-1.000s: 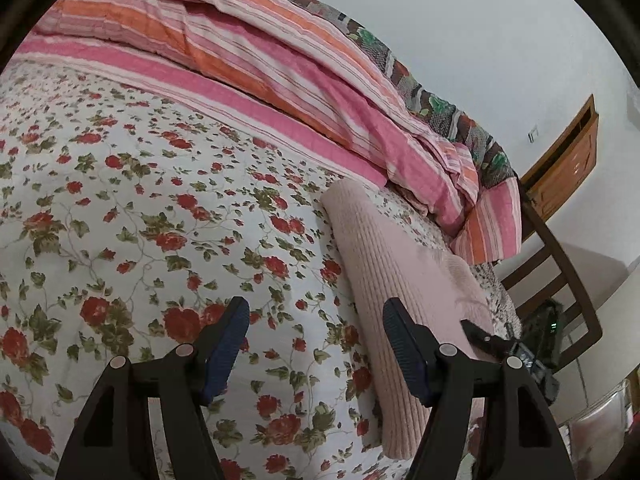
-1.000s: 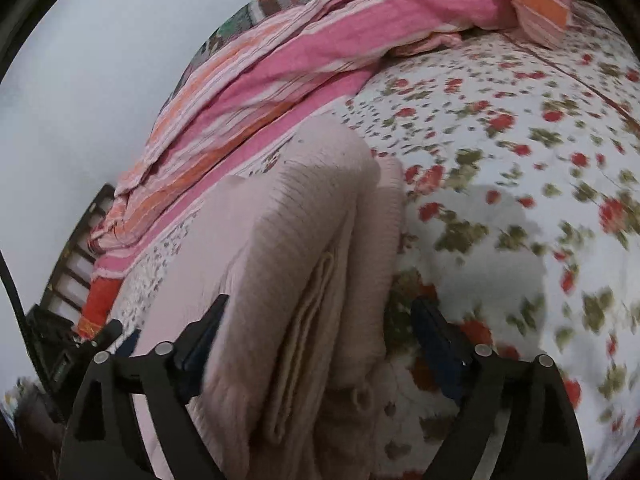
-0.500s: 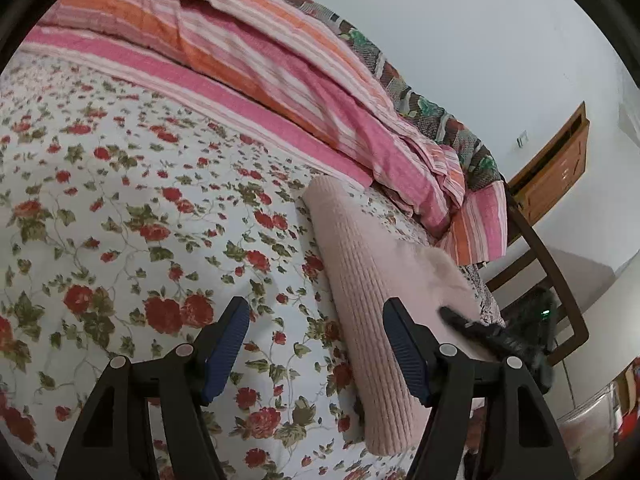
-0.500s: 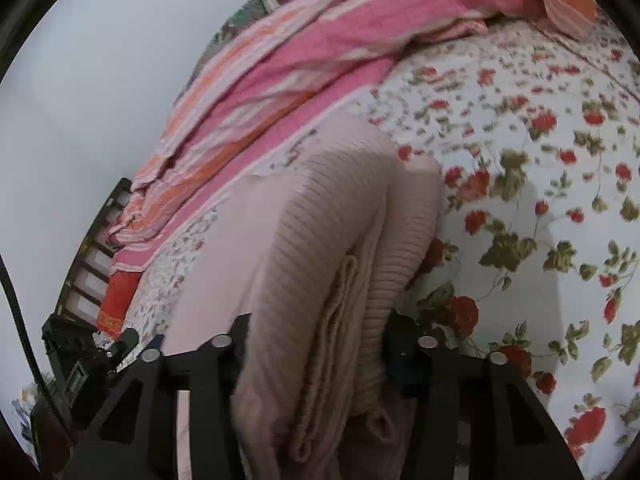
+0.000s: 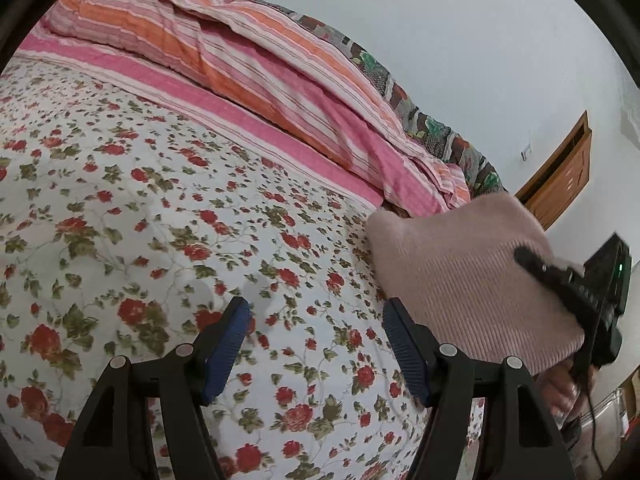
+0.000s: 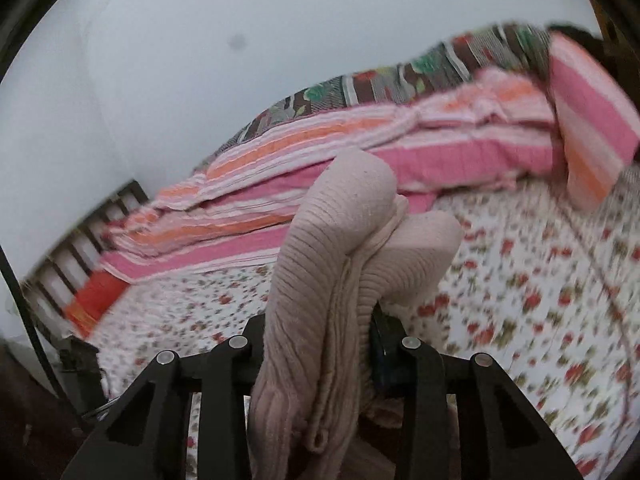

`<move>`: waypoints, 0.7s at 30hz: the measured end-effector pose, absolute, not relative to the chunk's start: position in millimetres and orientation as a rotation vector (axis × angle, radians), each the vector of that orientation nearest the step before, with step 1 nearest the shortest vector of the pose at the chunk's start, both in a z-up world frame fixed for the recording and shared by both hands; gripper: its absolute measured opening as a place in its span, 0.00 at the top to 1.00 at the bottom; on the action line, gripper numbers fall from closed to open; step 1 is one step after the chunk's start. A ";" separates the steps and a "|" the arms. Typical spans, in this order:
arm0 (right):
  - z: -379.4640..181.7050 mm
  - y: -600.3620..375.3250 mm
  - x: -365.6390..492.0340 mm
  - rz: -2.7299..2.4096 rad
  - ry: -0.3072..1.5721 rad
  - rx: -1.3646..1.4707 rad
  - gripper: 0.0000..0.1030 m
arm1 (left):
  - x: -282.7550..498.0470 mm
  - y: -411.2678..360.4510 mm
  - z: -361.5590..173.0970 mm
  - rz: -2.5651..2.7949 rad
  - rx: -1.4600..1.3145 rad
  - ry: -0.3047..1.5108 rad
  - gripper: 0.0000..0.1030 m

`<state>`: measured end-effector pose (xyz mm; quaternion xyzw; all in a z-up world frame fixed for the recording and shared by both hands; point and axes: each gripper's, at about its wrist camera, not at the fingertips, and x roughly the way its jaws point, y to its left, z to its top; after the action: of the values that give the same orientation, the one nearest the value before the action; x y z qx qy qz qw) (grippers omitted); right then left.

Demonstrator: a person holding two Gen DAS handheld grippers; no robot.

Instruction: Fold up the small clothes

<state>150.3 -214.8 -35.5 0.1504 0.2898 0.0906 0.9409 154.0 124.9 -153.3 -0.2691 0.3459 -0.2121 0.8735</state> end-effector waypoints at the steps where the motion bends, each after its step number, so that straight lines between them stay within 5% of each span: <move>1: -32.7 -210.9 155.4 0.180 0.596 0.307 0.65 | 153.9 125.7 -154.4 -0.441 -0.563 0.722 0.35; 12: -32.7 -171.4 224.3 0.397 0.563 0.544 0.65 | 154.7 151.1 -160.3 -0.381 -0.552 0.732 0.35; 16: -82.8 -187.3 240.4 0.384 0.603 0.640 0.65 | 155.4 143.0 -166.7 -0.391 -0.491 0.755 0.35; 21: -164.6 -217.2 264.9 0.159 0.867 0.559 0.61 | 158.6 112.7 -175.8 -0.449 -0.382 0.800 0.35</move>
<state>264.9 -217.2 -164.6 0.2669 0.4139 0.0760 0.8670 158.6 112.7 -175.8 -0.1834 0.3838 -0.2153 0.8790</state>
